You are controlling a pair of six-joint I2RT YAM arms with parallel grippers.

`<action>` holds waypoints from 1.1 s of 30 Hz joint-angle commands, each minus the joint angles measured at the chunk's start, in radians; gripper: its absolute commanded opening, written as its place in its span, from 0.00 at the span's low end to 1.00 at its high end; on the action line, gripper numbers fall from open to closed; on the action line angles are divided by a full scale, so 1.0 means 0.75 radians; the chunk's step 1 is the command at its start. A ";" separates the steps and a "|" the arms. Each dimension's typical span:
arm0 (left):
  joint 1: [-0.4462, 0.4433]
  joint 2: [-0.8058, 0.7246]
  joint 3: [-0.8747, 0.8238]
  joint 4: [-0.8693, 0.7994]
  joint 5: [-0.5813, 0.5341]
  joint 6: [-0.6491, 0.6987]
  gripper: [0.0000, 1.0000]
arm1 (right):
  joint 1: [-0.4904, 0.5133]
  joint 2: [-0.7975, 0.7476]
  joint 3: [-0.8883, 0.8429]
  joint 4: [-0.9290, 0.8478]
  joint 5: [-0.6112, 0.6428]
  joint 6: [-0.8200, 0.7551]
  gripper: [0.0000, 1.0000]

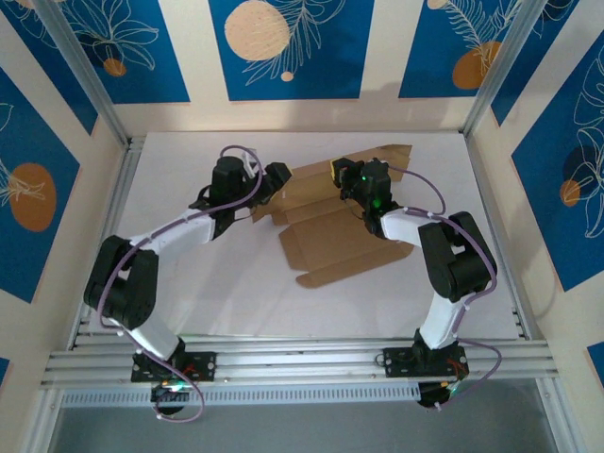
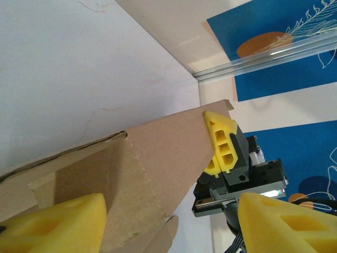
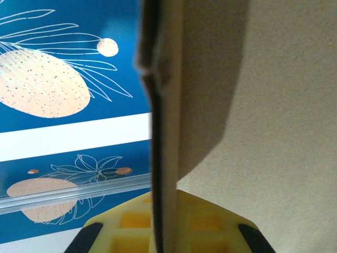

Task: Fold the paper box

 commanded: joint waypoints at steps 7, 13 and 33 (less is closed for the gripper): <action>-0.050 0.098 0.052 0.214 0.014 -0.138 0.63 | 0.013 0.031 0.000 0.078 -0.012 0.052 0.00; -0.047 0.147 0.129 0.203 -0.003 -0.091 0.57 | 0.030 0.030 -0.018 0.101 -0.007 0.062 0.00; 0.105 0.250 0.266 0.049 0.145 0.068 0.60 | 0.203 -0.049 -0.076 0.001 0.531 0.064 0.04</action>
